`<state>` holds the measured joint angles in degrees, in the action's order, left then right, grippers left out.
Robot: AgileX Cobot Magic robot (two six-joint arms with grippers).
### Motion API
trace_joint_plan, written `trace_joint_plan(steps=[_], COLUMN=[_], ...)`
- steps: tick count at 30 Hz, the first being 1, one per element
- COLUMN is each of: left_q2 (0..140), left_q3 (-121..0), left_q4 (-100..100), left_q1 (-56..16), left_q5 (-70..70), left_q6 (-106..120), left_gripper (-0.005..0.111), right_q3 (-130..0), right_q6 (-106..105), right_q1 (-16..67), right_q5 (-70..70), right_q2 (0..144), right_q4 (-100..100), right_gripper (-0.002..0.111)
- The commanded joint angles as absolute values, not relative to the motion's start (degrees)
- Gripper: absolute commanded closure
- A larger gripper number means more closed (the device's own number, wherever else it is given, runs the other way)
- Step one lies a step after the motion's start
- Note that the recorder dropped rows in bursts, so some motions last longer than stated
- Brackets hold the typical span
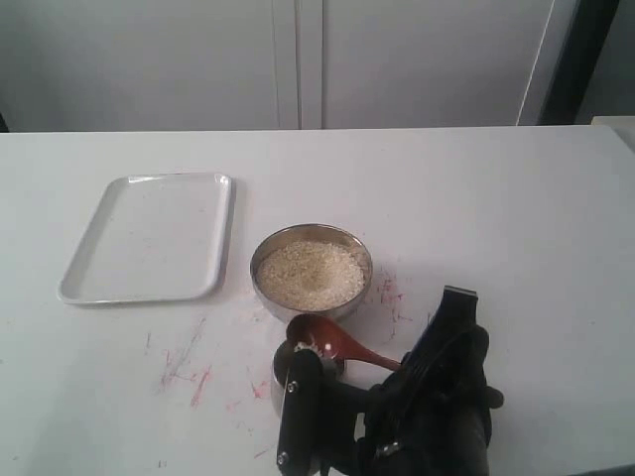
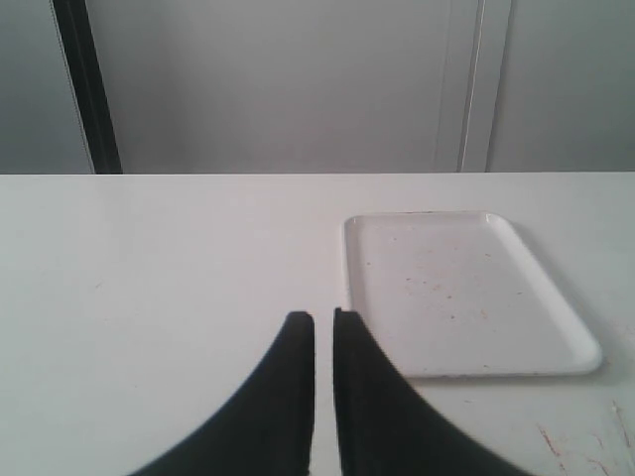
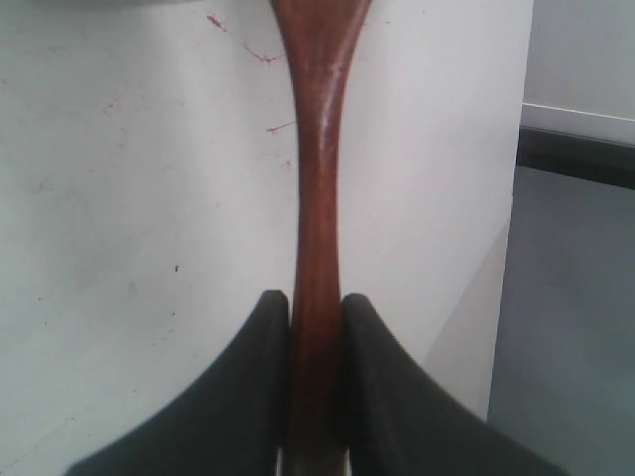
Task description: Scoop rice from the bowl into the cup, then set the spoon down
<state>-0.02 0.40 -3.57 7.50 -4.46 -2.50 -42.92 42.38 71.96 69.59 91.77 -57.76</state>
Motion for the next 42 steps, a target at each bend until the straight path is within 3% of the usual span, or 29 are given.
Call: trace_joint_plan(steps=[1,42], left_q2=[0.0,0.0], left_q3=[0.0,0.0], left_q4=[-3.8,-3.8], left_q1=[7.3,7.3], left_q5=[-4.7,-4.7], left_q6=[-2.8,-2.8], left_gripper=[0.092,0.092], right_q3=[-42.6,-38.6], right_q6=[42.9,48.2], right_q1=[72.6,74.4], right_q5=[70.0,70.0], right_q2=[91.8,92.5], right_q4=[-58.6,-63.8], right_gripper=[0.108,0.108])
